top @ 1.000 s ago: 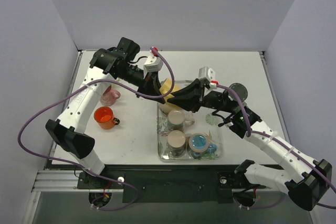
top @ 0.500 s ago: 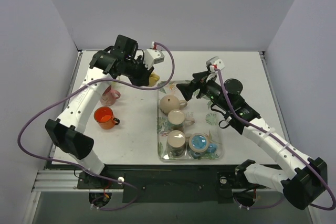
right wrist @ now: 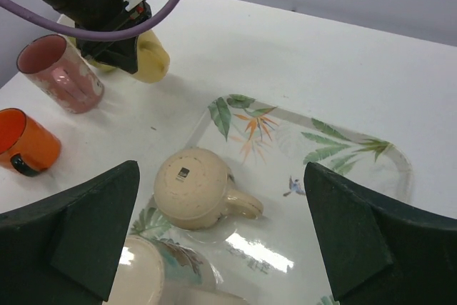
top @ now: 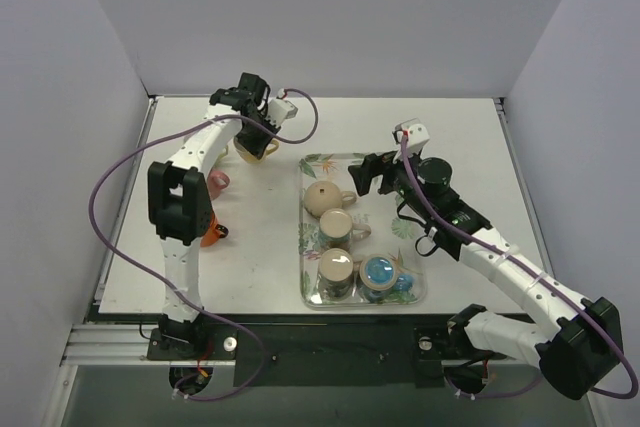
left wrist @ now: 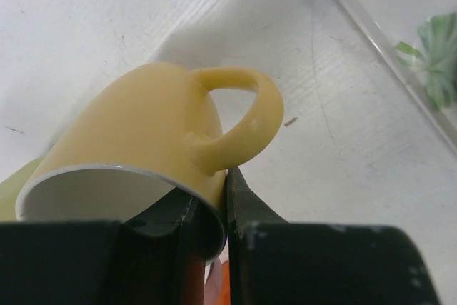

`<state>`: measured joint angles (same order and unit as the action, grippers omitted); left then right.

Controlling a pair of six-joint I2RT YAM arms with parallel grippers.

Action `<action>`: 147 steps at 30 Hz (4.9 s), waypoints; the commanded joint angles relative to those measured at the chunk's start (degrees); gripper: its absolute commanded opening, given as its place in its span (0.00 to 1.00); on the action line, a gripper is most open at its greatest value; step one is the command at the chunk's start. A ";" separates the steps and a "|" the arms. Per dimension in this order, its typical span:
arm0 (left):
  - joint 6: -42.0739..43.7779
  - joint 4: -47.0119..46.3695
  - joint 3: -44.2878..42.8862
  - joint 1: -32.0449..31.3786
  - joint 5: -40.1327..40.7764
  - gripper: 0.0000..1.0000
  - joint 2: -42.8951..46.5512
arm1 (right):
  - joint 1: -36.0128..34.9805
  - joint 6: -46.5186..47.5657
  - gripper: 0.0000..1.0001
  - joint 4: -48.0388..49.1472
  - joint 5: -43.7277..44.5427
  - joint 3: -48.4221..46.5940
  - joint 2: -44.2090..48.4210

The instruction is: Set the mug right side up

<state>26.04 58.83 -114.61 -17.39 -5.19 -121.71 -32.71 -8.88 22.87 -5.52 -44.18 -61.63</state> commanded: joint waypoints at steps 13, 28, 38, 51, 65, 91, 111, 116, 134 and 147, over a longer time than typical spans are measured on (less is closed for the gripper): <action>0.06 4.36 -17.67 2.36 -0.87 0.00 -13.28 | 3.18 -10.36 1.00 -17.60 26.34 -6.09 1.68; 0.94 5.51 -20.92 2.89 -2.10 0.61 -9.35 | 7.66 -35.65 0.73 -40.33 26.19 -12.15 1.78; 0.68 2.61 -10.85 2.89 -9.48 0.73 6.29 | 8.89 -70.88 0.62 -31.68 0.80 -0.14 0.90; 1.90 -8.47 12.30 2.80 -9.84 0.74 21.07 | 3.00 -79.10 0.64 -32.62 -7.84 -1.78 -7.10; 2.08 -9.61 13.44 2.71 -10.01 0.74 21.25 | 0.81 -84.89 0.59 -32.74 -8.36 5.06 -8.16; 2.61 -9.17 13.18 0.78 -10.01 0.74 22.48 | 3.35 -74.29 0.00 -28.67 -4.68 0.95 -14.49; 2.96 -6.10 10.98 -1.60 -13.08 0.74 22.75 | -0.43 -29.98 0.00 -0.57 6.95 6.57 -0.87; 4.89 -3.02 9.84 -1.60 -20.89 0.74 23.18 | -0.69 -15.50 0.00 3.31 0.34 6.12 0.71; 19.30 12.80 0.09 -5.54 -42.18 0.88 27.93 | 1.07 -4.02 0.00 16.13 -36.12 -3.10 5.82; 23.70 17.02 -12.21 -11.35 -50.80 0.90 26.71 | -3.67 -5.53 0.00 20.20 -45.98 -7.67 4.85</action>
<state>47.27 74.24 -121.21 -27.77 -51.48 -94.72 -35.11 -16.64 32.91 -46.39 -47.88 -58.08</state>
